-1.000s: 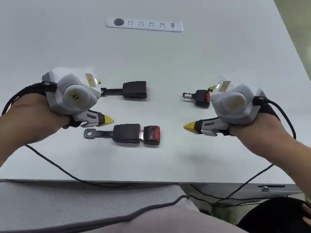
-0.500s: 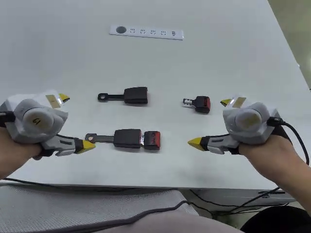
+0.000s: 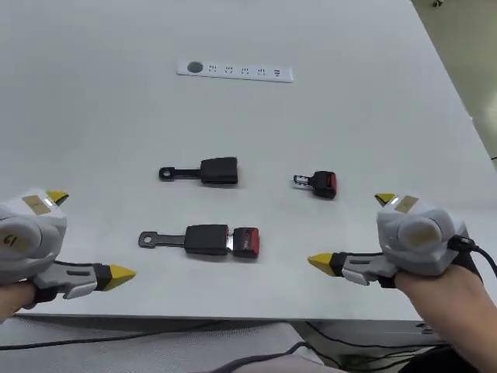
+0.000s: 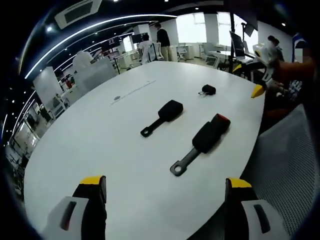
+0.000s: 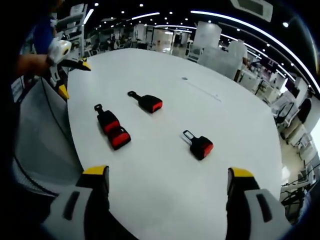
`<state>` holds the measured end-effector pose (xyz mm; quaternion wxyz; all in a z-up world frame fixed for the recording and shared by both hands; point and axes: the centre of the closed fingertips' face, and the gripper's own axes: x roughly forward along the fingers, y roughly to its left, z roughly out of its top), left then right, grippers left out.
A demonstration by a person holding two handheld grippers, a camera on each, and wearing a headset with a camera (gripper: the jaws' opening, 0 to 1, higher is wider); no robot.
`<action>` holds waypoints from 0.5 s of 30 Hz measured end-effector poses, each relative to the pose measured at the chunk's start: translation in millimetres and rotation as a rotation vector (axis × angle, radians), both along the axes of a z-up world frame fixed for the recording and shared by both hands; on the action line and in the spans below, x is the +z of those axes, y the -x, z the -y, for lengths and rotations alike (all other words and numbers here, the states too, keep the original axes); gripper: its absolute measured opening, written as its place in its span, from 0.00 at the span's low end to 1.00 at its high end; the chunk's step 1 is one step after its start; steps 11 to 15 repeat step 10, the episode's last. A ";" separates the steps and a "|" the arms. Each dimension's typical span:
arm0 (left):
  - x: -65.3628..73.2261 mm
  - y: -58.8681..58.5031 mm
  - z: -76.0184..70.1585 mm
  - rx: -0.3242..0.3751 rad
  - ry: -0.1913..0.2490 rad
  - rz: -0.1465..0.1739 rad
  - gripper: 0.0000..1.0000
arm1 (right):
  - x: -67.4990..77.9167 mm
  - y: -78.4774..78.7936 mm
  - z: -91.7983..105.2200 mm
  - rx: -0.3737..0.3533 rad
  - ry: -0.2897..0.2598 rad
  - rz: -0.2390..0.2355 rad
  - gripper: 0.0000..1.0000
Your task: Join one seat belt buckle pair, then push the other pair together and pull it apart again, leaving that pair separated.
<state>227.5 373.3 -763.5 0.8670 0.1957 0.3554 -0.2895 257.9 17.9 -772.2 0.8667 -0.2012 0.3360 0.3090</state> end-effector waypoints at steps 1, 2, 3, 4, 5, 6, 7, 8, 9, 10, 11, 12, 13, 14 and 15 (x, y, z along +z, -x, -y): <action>0.7 -0.8 -0.3 0.003 0.001 0.004 1.00 | 1.0 0.1 0.4 -0.003 0.002 0.006 1.00; 2.2 -1.8 -0.5 0.009 0.000 0.015 1.00 | 1.3 0.3 0.8 -0.005 0.008 0.010 1.00; 3.6 -2.9 -0.4 0.008 -0.005 0.027 1.00 | 1.1 0.6 1.1 -0.004 0.014 0.012 1.00; 4.9 -4.3 0.4 0.007 -0.012 0.041 1.00 | 0.4 1.6 1.1 -0.006 0.015 0.011 1.00; 5.4 -4.8 1.6 0.007 -0.013 0.046 1.00 | -0.3 2.2 1.0 -0.008 0.014 0.010 1.00; 5.9 -5.1 4.2 0.006 -0.010 0.050 1.00 | -2.8 3.5 0.8 -0.013 0.010 0.003 1.00; 5.8 -5.2 6.0 0.005 -0.008 0.052 1.00 | -4.8 4.5 0.7 -0.016 0.010 -0.002 1.00; 5.0 -4.9 8.6 0.001 -0.008 0.052 1.00 | -6.9 6.0 0.3 -0.019 0.009 -0.008 1.00; 4.3 -4.3 10.4 -0.004 -0.012 0.054 1.00 | -8.2 7.2 -0.2 -0.022 0.007 -0.012 1.00; 3.8 -3.5 12.3 -0.014 -0.020 0.060 1.00 | -9.7 9.5 -1.4 -0.023 0.006 -0.018 1.00; 3.8 -3.5 12.3 -0.014 -0.020 0.060 1.00 | -9.7 9.5 -1.4 -0.023 0.006 -0.018 1.00; 3.8 -3.5 12.3 -0.014 -0.020 0.060 1.00 | -9.7 9.5 -1.4 -0.023 0.006 -0.018 1.00; 3.8 -3.5 12.3 -0.014 -0.020 0.060 1.00 | -9.7 9.5 -1.4 -0.023 0.006 -0.018 1.00; 3.8 -3.5 12.3 -0.014 -0.020 0.060 1.00 | -9.7 9.5 -1.4 -0.023 0.006 -0.018 1.00; 3.8 -3.5 12.3 -0.014 -0.020 0.060 1.00 | -9.7 9.5 -1.4 -0.023 0.006 -0.018 1.00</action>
